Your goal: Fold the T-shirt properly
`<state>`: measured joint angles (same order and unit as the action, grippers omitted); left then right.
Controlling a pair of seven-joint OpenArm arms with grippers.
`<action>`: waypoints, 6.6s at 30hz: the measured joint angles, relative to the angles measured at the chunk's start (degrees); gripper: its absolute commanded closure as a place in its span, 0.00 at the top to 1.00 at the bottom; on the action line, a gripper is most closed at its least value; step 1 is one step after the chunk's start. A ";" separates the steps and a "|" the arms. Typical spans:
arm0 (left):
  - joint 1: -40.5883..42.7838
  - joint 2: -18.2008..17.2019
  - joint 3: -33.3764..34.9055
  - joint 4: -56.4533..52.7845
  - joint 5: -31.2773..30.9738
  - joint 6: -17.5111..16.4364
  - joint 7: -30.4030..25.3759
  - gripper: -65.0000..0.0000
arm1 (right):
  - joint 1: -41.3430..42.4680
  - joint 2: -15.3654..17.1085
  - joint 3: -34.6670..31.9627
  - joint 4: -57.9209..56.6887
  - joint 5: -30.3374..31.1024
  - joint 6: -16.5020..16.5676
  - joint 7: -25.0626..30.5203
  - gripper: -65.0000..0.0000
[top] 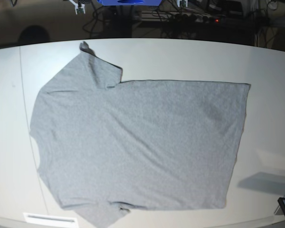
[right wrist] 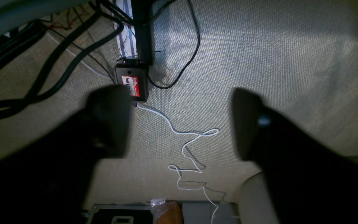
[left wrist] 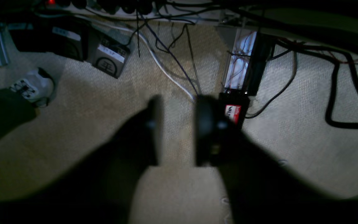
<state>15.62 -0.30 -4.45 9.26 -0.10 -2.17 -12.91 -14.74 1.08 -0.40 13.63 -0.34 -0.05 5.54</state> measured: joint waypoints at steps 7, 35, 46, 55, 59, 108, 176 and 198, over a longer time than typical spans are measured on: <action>0.11 0.11 -0.02 0.00 0.11 0.00 0.00 0.00 | 0.09 0.00 0.04 -0.02 0.07 0.00 0.00 0.05; 19.06 -0.35 -1.90 33.68 0.13 -0.20 0.20 0.00 | -23.96 -0.63 4.33 37.18 -0.02 0.00 1.66 0.05; 29.05 -0.76 -12.11 52.85 0.33 -0.48 -9.84 0.00 | -39.63 -4.00 13.66 68.85 0.07 -0.09 -0.04 0.05; 36.22 -0.44 -12.02 69.44 0.31 -0.48 -10.60 0.00 | -48.63 -6.01 13.53 89.77 0.11 -0.07 -0.85 0.05; 38.80 -0.39 -12.17 77.46 0.28 -0.68 -10.93 0.00 | -48.46 -6.03 13.35 96.13 0.13 0.22 -1.14 0.05; 22.73 -12.17 -15.72 83.84 -10.27 -5.42 5.51 0.00 | -33.62 -1.86 3.04 100.24 17.11 7.23 -15.76 0.59; 16.87 -16.63 -16.39 85.15 -36.26 -5.33 27.10 0.52 | -29.40 -1.42 0.76 94.16 17.16 7.69 -23.65 0.00; 12.44 -16.81 -21.40 76.54 -55.47 -12.70 38.01 0.54 | -29.40 -1.42 0.76 94.16 17.16 7.69 -23.65 0.00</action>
<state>28.05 -17.10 -25.85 85.80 -55.57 -14.87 25.10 -44.14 -0.34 0.36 107.79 16.82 7.64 -18.11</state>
